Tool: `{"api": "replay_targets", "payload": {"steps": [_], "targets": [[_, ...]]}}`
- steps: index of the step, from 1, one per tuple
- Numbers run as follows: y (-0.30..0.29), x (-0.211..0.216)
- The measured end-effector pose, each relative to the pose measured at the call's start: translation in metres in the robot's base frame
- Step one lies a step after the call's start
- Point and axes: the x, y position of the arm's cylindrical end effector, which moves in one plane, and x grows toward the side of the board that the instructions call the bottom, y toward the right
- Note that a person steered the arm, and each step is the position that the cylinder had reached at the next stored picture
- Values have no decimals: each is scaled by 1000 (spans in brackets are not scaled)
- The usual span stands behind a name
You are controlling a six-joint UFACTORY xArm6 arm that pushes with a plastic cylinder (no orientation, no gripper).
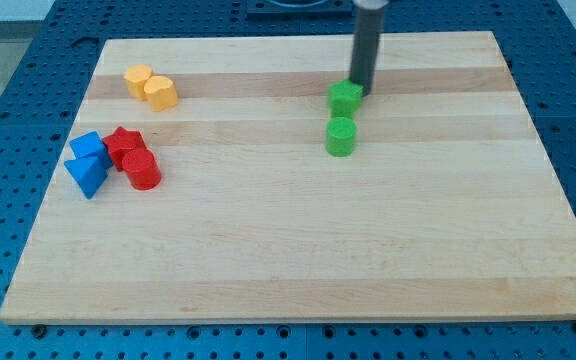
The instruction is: Move the green circle down a bit
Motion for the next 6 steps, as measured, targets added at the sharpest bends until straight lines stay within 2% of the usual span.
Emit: {"api": "replay_targets", "payload": {"steps": [1,2,3,4,5,6], "targets": [[-53,46],[-68,50],[-25,-1],[41,-19],[57,21],[20,46]]}}
